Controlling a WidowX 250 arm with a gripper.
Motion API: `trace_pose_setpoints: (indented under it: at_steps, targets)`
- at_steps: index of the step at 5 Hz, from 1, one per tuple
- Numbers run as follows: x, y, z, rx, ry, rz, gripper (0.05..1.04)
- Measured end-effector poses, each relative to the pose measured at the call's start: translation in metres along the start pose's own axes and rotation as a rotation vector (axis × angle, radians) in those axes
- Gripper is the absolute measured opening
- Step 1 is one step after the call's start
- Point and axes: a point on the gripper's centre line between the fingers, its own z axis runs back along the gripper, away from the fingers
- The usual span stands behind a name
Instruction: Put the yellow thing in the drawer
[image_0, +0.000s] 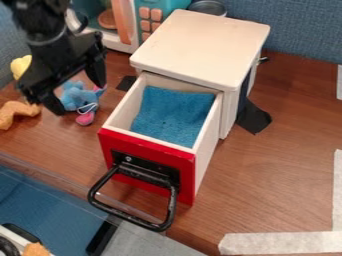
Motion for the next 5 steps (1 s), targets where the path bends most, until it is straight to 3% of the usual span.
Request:
trace_pose_setpoints:
  at_steps: [2, 5]
  targets:
    - [0.051, -0.013, -0.017, 0.093, 0.049, 0.078, 1.001]
    - [0.099, 0.008, -0.067, 0.206, 0.097, 0.072, 1.001]
